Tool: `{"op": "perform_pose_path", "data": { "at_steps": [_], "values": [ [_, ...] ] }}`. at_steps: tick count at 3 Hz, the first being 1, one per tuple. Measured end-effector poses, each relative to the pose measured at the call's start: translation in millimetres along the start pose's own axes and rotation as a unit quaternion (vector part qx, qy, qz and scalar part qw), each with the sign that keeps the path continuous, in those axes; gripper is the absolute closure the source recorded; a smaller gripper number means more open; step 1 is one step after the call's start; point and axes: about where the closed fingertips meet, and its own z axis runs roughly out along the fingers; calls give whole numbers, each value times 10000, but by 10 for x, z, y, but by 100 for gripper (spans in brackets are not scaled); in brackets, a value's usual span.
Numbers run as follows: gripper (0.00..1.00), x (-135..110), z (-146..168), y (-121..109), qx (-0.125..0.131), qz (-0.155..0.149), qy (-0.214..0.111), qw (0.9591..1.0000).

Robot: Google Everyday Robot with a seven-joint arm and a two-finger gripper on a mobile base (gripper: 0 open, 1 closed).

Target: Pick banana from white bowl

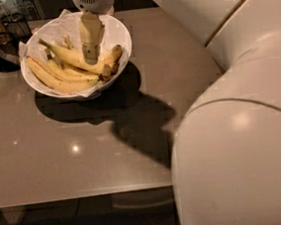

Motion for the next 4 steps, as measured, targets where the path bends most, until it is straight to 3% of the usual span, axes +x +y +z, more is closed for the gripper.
{"op": "perform_pose_path", "data": {
  "at_steps": [2, 4],
  "values": [
    [17, -232, 149, -33, -8, -153, 107, 9998],
    [19, -433, 369, -127, -110, -235, 165, 9995]
  ]
}}
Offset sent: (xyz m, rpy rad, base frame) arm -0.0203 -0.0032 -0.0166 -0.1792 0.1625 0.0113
